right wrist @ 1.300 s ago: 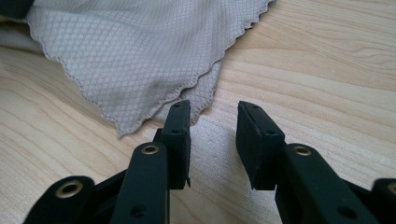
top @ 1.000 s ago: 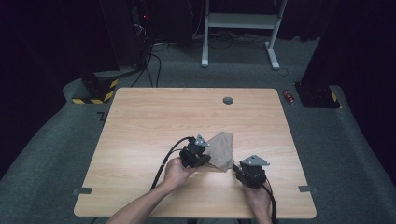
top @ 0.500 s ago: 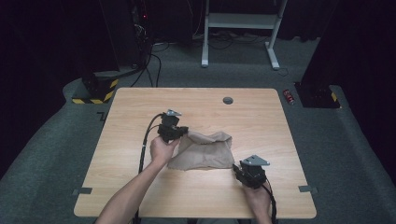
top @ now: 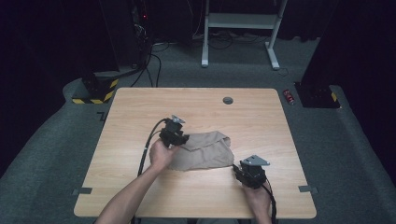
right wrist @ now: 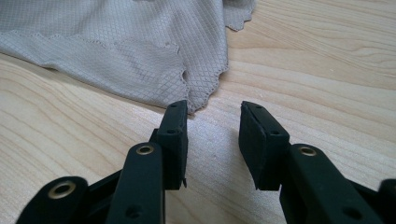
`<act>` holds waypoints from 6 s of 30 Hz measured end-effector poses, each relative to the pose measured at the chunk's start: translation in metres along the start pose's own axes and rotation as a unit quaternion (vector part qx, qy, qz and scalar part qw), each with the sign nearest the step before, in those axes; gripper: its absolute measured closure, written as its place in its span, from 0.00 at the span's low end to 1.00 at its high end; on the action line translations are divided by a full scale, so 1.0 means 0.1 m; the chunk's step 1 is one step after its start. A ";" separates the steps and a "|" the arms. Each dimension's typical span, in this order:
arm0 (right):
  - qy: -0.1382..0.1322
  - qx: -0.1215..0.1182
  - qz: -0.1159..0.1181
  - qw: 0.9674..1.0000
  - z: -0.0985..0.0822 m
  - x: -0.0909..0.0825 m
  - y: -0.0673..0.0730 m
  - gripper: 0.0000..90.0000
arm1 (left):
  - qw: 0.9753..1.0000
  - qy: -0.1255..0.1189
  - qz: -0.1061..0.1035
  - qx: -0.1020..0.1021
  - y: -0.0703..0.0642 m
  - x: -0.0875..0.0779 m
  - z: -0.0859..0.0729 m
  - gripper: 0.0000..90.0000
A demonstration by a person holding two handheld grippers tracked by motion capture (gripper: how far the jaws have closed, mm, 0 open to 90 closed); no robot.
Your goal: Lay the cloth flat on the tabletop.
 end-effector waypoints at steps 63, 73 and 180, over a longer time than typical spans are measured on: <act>0.012 -0.062 0.052 0.997 0.04 -0.14 0.42 0.94 | 0.994 0.008 0.024 -0.104 0.70 0.11 -0.09 0.70; 0.002 -0.032 0.052 0.998 0.10 -0.15 0.26 0.86 | 0.999 0.001 -0.025 -0.030 0.21 -0.11 -0.48 0.62; 0.048 -0.091 0.041 0.994 0.14 -0.28 0.51 0.77 | 0.996 -0.081 -0.011 0.035 -0.40 -0.08 -1.07 0.42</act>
Point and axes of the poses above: each handheld gripper's, and its own axes: x roughly forward along the jaws, z roughly out of its top, y roughly to its left, the point moved 9 cm from there along x, roughly forward along the jaws, and after that the axes turned 12 degrees about y, right-handed, at the moved point
